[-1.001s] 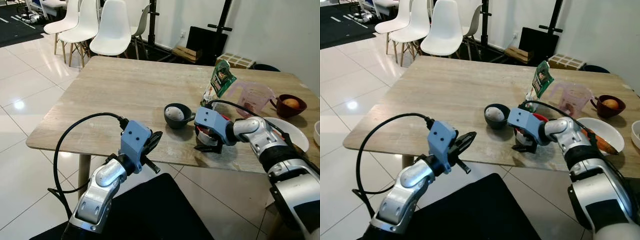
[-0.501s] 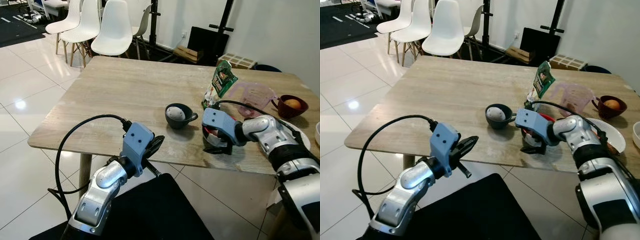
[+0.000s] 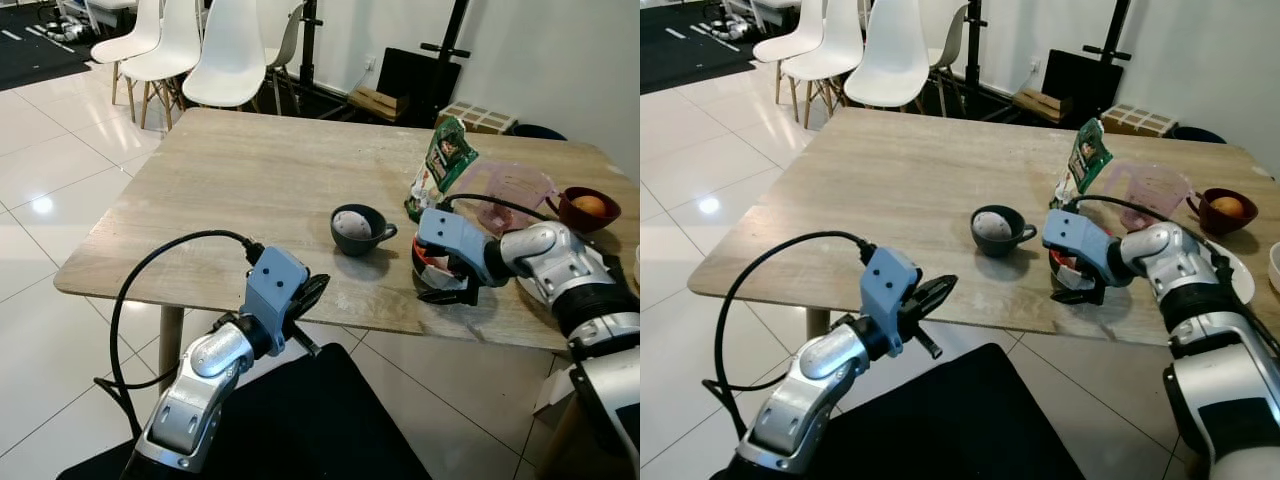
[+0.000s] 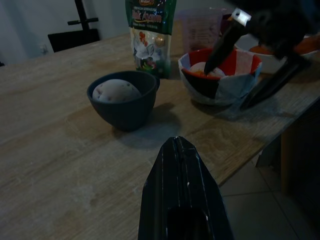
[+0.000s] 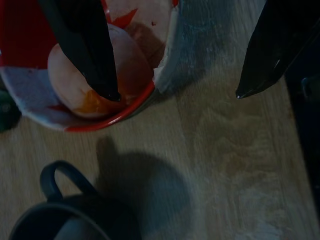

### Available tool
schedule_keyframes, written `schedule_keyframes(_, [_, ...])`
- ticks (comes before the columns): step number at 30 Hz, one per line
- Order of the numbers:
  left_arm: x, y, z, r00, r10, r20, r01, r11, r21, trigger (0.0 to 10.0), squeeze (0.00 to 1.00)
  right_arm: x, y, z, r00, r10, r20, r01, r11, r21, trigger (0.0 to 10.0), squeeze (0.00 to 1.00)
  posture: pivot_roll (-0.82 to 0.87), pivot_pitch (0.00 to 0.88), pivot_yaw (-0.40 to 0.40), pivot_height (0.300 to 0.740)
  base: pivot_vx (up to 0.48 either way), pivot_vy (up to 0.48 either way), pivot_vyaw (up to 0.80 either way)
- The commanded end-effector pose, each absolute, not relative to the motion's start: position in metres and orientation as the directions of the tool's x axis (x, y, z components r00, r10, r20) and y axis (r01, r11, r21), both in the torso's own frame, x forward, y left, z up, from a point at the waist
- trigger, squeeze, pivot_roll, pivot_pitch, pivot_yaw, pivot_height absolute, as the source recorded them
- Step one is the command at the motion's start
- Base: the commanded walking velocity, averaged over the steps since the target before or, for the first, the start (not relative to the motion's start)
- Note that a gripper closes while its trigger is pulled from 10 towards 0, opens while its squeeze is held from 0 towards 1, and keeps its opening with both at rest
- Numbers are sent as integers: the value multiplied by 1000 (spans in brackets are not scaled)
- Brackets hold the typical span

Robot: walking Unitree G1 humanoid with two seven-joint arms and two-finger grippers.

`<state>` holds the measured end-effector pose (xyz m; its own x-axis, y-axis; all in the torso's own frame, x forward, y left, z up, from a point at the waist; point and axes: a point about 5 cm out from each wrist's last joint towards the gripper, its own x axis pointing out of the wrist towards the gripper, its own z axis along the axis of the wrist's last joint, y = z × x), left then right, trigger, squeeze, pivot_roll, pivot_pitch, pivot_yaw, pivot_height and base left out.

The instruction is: Restocking fridge

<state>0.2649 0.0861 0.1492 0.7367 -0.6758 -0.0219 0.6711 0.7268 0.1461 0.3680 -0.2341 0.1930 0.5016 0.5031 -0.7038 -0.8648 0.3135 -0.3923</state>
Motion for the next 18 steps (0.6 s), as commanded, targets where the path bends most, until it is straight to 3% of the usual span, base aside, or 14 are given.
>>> schedule_keyframes(1, [261, 85, 149, 722, -691, -36, 688, 710, 149, 10000, 0, 367, -237, 198, 499, 514, -698, -866, 318, -386, 10000, 0, -53, 59, -57, 700, 0, 0, 0])
schedule_keyframes(10, [261, 84, 148, 715, -698, -44, 695, 702, 152, 10000, 0, 368, -248, 200, 555, 450, -700, -831, 347, -436, 10000, 0, -53, 60, -55, 700, 0, 0, 0])
schedule_keyframes(18, [261, 84, 148, 713, -700, -49, 697, 699, 157, 10000, 0, 364, -252, 191, 529, 418, -739, -846, 328, -420, 10000, 0, -52, 60, -54, 700, 0, 0, 0])
